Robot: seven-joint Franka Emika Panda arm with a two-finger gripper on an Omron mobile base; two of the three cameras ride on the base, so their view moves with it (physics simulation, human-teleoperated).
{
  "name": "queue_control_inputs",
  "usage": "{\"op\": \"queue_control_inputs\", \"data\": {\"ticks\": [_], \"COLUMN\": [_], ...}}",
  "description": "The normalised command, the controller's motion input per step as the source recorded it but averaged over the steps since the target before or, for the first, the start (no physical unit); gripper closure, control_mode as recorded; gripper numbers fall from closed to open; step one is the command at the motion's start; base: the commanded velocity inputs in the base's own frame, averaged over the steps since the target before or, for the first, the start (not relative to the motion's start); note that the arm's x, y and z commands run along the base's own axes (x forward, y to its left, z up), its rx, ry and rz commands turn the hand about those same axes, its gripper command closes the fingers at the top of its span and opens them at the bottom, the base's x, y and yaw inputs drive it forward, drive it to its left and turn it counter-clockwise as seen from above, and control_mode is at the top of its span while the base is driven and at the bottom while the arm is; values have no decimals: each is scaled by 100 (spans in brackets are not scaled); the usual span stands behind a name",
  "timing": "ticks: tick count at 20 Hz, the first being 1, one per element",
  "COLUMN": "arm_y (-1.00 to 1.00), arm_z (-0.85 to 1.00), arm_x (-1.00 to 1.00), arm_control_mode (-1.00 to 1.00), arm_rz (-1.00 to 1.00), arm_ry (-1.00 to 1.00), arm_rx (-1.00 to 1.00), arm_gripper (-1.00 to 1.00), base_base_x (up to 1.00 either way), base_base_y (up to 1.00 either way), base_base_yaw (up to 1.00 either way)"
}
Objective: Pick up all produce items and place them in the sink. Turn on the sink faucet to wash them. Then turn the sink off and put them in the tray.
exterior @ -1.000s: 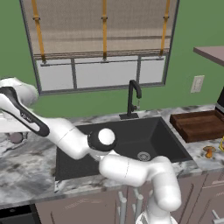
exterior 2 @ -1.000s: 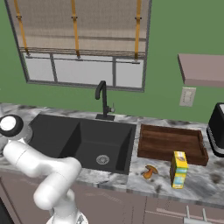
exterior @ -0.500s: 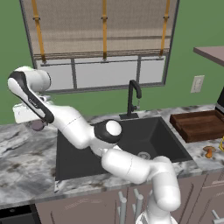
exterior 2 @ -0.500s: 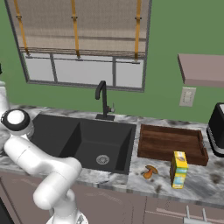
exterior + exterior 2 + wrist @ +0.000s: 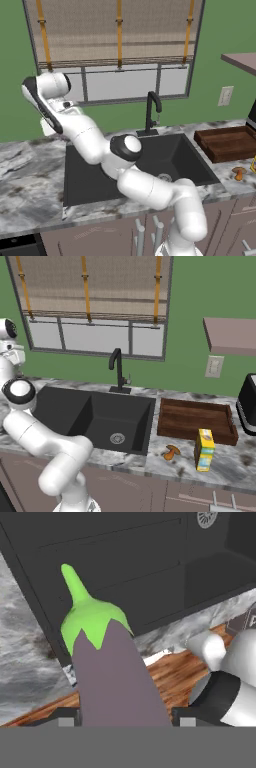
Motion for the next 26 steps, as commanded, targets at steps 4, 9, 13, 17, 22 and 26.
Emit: {"op": "queue_control_inputs", "data": {"ticks": [4,9,13,17,22,26], "arm_y": [-99,-96,-93,-91,-83,-75], "arm_z": [0,3,15,12,1,10], "arm_x": [-36,-39,-46,-52,-63,-68], "arm_control_mode": [-100,-100,-100,-100,-100,-100], "arm_rz": [-7,-8,-7,-4,-1,0], "arm_ry": [-2,-2,-5,-5,-10,-18], "arm_rx": [1,1,1,4,7,5], "arm_gripper": [100,100,100,100,100,100], "base_base_x": [0,0,0,0,0,0], "base_base_y": [0,0,0,0,0,0], "base_base_yaw": [0,0,0,0,0,0]}}
